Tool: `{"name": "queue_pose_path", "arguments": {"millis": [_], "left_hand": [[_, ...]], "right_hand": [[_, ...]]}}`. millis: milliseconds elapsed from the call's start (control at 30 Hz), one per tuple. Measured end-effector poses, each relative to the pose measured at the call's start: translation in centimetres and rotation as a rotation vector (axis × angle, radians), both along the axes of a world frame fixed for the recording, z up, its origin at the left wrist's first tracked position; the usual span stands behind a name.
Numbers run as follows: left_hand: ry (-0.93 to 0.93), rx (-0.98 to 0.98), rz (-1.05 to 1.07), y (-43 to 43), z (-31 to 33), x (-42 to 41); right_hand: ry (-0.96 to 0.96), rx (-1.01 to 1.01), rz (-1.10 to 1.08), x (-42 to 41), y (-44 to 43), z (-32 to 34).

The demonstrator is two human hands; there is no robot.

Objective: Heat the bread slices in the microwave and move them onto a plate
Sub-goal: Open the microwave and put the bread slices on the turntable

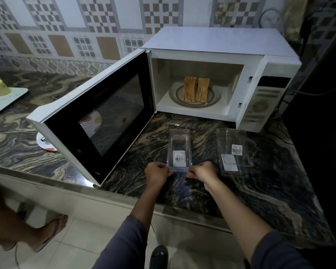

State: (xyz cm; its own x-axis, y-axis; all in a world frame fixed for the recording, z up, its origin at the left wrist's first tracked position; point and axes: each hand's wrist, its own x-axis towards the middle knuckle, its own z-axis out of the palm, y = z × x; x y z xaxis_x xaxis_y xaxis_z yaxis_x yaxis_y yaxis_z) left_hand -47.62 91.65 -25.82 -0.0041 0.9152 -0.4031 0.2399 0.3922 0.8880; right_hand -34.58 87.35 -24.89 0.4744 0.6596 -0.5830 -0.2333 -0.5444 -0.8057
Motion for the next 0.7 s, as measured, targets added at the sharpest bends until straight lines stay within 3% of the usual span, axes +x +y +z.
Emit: {"name": "queue_pose_path", "arguments": {"millis": [167, 267, 367, 433, 533, 600, 700], "left_hand": [[0.207, 0.138, -0.094, -0.5, 0.5, -0.3], [0.387, 0.331, -0.113, -2.2, 1.5, -0.1], [0.284, 0.518, -0.019, -4.7, 2.6, 0.9], [0.154, 0.558, -0.072, -6.6, 3.1, 2.4], [0.039, 0.489, -0.261, -8.8, 3.1, 5.6], [-0.002, 0.334, -0.334, -9.1, 2.7, 7.8], [-0.027, 0.043, -0.363, -8.1, 2.2, 10.5]], "right_hand": [[0.121, 0.090, -0.006, -0.2, -0.9, 0.5], [0.040, 0.117, 0.008, -0.4, -2.5, 0.2], [-0.093, 0.245, -0.106, -0.2, -5.8, -0.5], [-0.189, 0.365, -0.293, 0.4, -8.6, -1.1], [-0.421, 0.464, -0.570, 2.4, -11.7, -1.1], [-0.488, 0.441, -0.660, 4.7, -12.1, -0.4], [-0.369, 0.291, -0.532, 9.1, -10.9, 0.7]]}}
